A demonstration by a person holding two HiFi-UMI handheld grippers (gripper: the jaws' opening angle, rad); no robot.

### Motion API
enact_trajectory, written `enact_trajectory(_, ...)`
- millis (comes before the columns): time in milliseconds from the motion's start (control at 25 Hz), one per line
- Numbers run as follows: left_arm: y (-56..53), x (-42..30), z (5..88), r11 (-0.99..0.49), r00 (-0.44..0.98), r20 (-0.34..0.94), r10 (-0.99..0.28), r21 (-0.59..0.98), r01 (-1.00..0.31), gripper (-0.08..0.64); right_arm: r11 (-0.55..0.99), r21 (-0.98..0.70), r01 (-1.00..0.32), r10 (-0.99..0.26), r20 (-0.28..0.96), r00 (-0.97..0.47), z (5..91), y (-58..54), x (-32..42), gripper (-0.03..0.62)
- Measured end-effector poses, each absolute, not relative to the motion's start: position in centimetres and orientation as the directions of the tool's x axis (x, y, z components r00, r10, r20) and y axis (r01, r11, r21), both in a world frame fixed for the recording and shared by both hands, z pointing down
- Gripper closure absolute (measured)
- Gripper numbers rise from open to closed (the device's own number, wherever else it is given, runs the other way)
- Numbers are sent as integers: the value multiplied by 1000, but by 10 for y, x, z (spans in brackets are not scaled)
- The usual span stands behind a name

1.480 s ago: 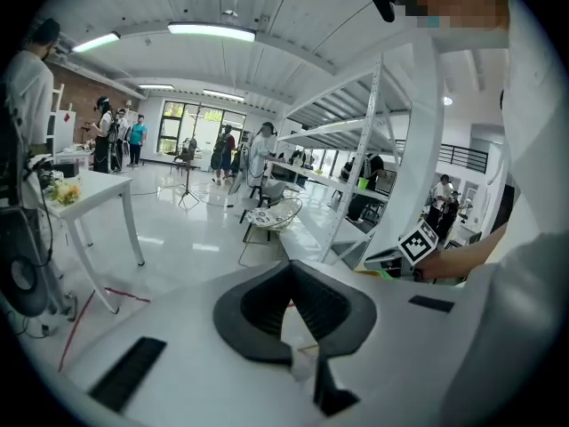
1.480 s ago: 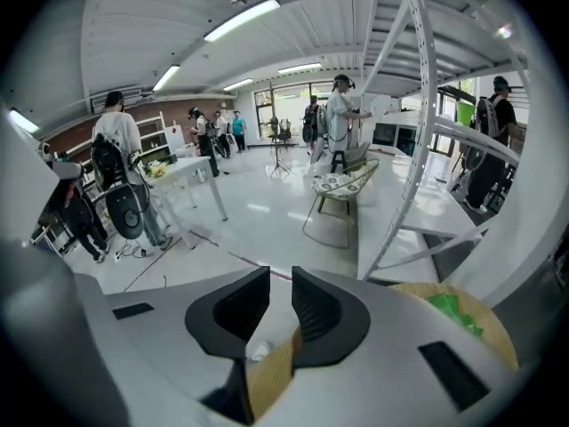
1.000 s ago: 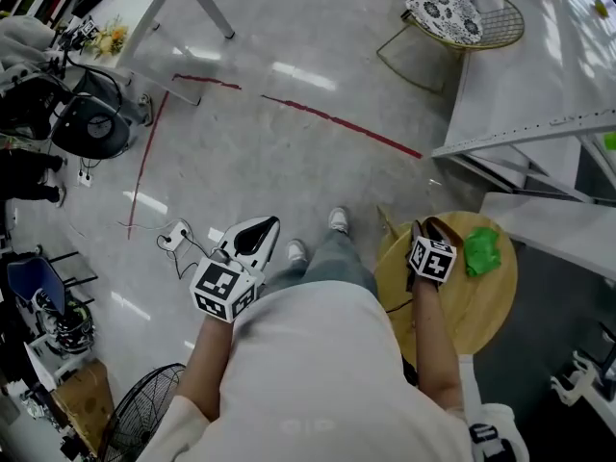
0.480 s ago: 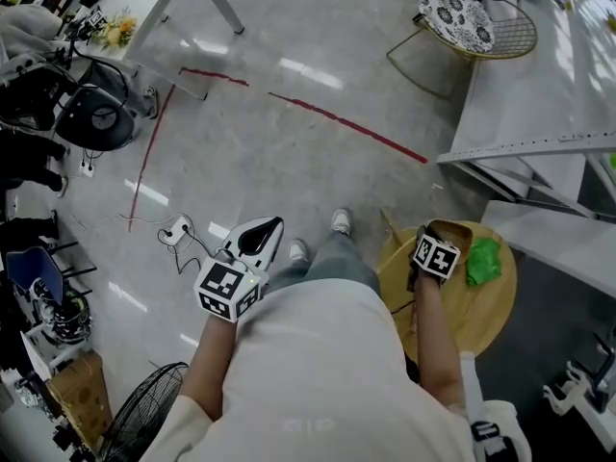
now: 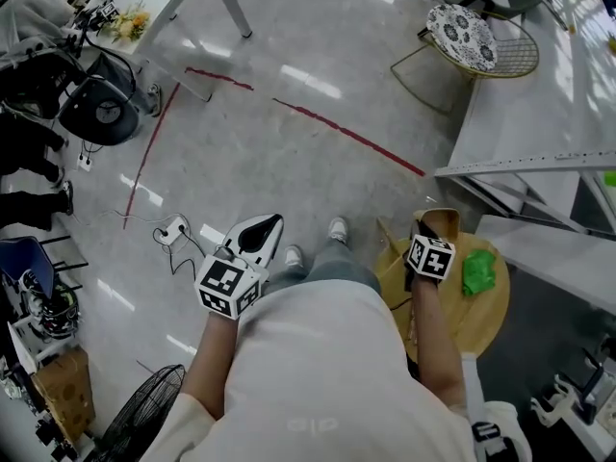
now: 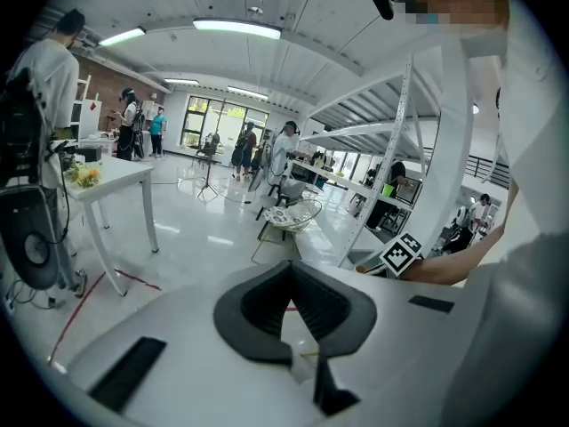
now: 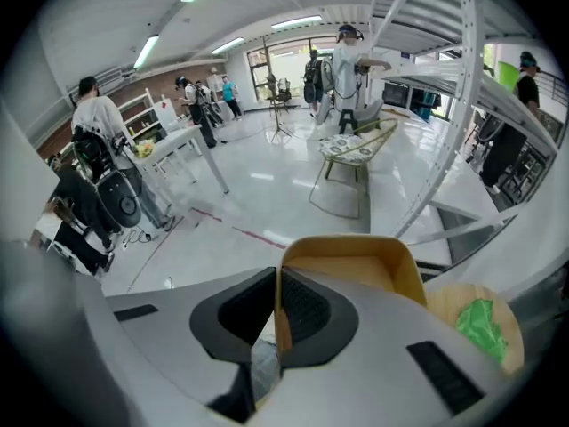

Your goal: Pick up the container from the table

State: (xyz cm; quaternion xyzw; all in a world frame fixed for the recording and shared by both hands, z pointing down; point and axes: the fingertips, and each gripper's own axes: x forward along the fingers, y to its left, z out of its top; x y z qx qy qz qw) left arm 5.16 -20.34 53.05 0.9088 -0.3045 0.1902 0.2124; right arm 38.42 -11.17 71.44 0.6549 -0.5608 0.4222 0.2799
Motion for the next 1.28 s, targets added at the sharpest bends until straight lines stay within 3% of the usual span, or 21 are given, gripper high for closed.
enact_trajectory(640,-216,-65,483,-576,622,360,-695,239,-782,545,316,-289,-904,-712,557,-427,555,-237,169,551)
enact_trajectory(960,-215,-123,453,-518,557,294,-777,203,-831,545,598,-258,-759,-680,339,-651,465,-261,62,551)
enact_trajectory(1280,-215,-164,421,-487,518,229,-824,180,-855,545,745,-220,-630,-599,197,-777,409,-261,-15,552)
